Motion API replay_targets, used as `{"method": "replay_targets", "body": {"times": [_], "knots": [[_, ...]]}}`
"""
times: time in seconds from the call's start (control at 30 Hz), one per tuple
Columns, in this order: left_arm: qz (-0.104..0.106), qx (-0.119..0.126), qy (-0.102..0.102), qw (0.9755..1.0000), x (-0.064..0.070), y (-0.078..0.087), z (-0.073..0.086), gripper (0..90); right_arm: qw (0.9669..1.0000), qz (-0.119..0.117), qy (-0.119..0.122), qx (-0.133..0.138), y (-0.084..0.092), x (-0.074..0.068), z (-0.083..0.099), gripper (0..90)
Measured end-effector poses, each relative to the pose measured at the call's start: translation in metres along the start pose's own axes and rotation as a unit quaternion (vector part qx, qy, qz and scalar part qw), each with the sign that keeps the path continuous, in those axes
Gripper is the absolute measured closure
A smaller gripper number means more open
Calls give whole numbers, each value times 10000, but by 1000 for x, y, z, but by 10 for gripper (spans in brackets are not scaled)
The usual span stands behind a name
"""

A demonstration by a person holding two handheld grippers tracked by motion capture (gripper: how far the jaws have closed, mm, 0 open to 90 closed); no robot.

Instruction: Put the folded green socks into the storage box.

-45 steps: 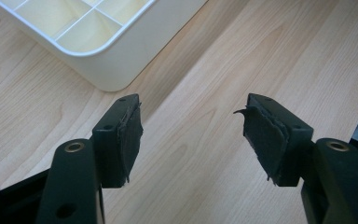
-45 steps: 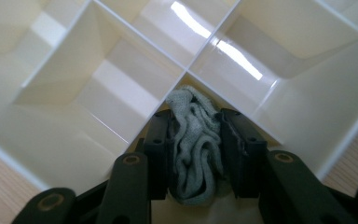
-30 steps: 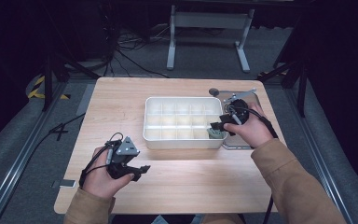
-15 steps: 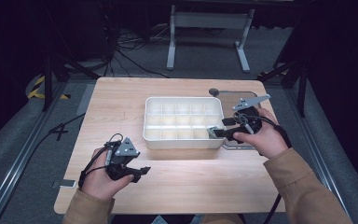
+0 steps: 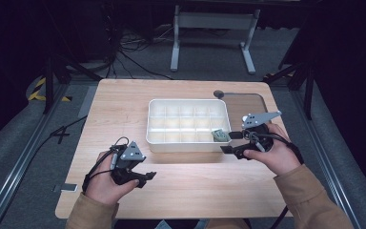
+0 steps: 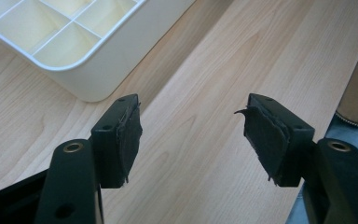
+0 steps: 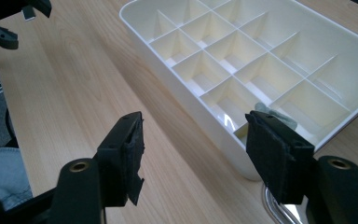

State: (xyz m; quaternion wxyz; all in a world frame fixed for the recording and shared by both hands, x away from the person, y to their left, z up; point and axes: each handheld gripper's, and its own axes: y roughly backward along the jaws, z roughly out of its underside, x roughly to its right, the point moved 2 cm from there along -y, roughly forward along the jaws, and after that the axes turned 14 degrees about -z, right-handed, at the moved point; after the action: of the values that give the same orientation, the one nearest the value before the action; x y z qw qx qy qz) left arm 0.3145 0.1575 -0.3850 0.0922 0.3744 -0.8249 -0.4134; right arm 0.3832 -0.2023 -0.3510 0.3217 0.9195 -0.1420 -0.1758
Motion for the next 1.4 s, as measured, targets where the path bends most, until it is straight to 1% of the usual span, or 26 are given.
{"method": "replay_targets", "body": {"times": [0.07,0.1,0.17,0.2,0.27,0.33,0.37,0.4,0.43,0.47,0.5,0.57,0.6,0.7,0.77,0.87,0.93,0.97,1.0,1.03,1.17,1.2,1.27,1.3,1.33,1.4], "knots": [[3,-7,-40,10000,0,1,1,371,10000,-41,64,41,-1,-4,5,375],[12,-8,-6,10000,1,1,2,371,9999,-53,89,62,-2,-6,7,373],[8,-33,-35,10000,1,2,3,371,9998,-83,153,49,-5,-11,13,373],[8,-33,-35,10000,1,2,3,370,9998,-83,153,49,-5,-11,13,373],[-1,-21,4,10000,2,2,4,366,9996,-88,260,58,-8,-14,16,373],[1,-22,9,10000,2,2,4,365,9993,-98,344,61,-11,-18,19,373],[10,-50,-21,10000,2,2,5,365,9991,-138,393,63,-12,-20,20,373],[19,-65,0,10000,2,1,5,365,9990,-177,395,74,-13,-22,23,374],[16,-73,-7,10000,3,1,5,364,9990,-243,377,32,-15,-23,24,373],[16,-73,-29,10000,2,1,5,364,9987,-307,388,-68,-17,-24,25,374],[25,-84,-26,10000,2,1,5,364,9984,-359,421,-92,-18,-25,26,374],[20,-85,-12,10000,3,0,6,362,9984,-357,431,-27,-19,-26,26,373],[21,-96,-21,10000,3,0,6,360,9985,-343,429,-66,-21,-27,27,373],[69,-137,-75,9999,5,-2,5,354,9982,-426,407,-140,-27,-28,32,372],[125,-183,-141,9997,5,-5,6,340,9978,-451,425,-234,-33,-28,38,371],[196,-446,-271,9984,5,-12,11,326,9979,-459,373,-258,-41,-27,45,371],[210,-492,-270,9982,6,-14,11,321,9978,-479,335,-299,-46,-25,50,369],[266,-565,-328,9975,7,-17,12,321,9978,-479,335,-299,-46,-25,50,369],[275,-567,-351,9974,7,-18,13,319,9978,-472,328,-342,-50,-25,53,368],[331,-613,-395,9968,8,-20,13,320,9977,-480,304,-356,-53,-23,56,368],[356,-641,-413,9965,9,-21,13,317,9980,-437,248,-385,-58,-22,61,364],[364,-652,-407,9964,9,-21,13,317,9980,-393,262,-422,-59,-20,63,368],[362,-693,-414,9961,9,-22,14,317,9966,-311,398,-652,-63,-17,68,382],[361,-688,-420,9961,9,-22,14,317,9962,-279,409,-711,-66,-15,72,381],[357,-695,-416,9961,9,-23,14,317,9962,-257,364,-747,-69,-14,75,373],[347,-731,-414,9959,9,-23,15,317,9962,-292,281,-771,-75,-12,81,368]]}}
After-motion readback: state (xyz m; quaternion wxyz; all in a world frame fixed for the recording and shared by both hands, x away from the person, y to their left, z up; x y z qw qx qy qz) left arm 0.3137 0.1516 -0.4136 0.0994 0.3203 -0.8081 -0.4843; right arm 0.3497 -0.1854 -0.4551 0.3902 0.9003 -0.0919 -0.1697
